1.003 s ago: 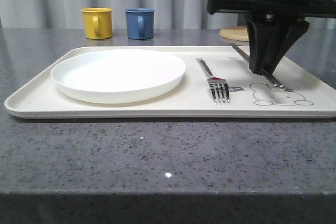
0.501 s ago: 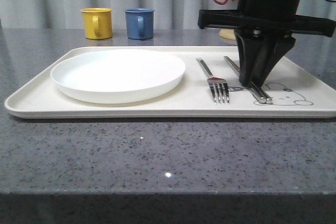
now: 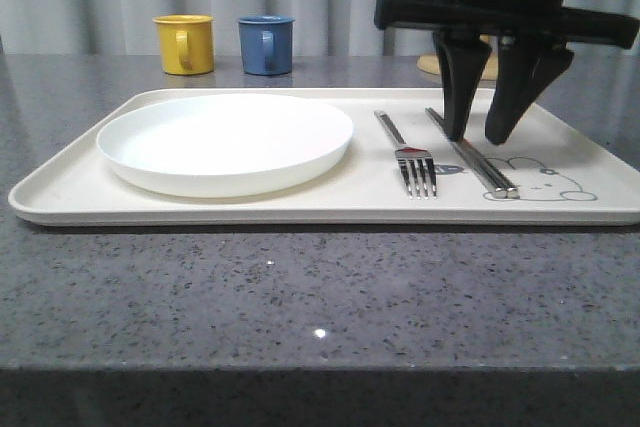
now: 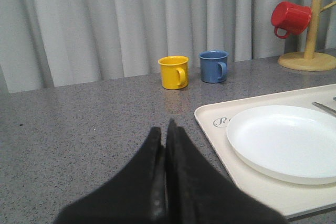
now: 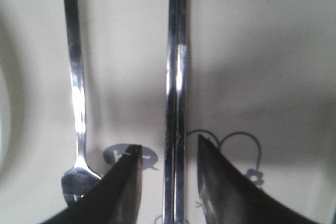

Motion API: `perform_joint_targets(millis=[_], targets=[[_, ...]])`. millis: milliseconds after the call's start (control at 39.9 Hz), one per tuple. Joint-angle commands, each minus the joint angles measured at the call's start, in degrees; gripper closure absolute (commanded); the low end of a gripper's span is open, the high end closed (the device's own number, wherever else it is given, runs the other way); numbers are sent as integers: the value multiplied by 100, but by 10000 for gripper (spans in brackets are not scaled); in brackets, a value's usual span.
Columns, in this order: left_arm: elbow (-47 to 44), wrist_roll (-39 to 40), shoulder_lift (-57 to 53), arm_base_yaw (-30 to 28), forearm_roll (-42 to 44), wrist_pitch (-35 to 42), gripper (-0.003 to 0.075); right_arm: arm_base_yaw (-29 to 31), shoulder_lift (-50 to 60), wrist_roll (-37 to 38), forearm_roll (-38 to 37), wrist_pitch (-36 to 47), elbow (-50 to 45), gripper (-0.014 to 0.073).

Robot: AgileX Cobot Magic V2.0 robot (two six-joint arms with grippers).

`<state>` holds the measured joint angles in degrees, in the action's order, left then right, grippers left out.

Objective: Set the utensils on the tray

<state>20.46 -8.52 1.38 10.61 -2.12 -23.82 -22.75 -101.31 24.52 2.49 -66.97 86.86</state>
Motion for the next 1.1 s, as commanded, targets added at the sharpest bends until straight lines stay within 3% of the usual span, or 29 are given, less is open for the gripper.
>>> perform_joint_targets(millis=[0,175,501,652,802,1078], targets=[[137,43,58,9,-54,484,738,96,466,-11,-481,-260,478,295],[137,43,58,9,-54,484,738,642,671,-584,-1025,-961,777,295],[137,43,58,9,-54,484,738,2720,1115,-1815,-1031,-961,594,290],[137,43,58,9,-54,484,738,3528,1056,-2362,-981,-898,578,202],[137,43,58,9,-54,493,738,3958,859,-2654,-983,-575,578,194],[137,43,58,9,-54,493,738,4115,172,-2812,-983,-355,578,194]])
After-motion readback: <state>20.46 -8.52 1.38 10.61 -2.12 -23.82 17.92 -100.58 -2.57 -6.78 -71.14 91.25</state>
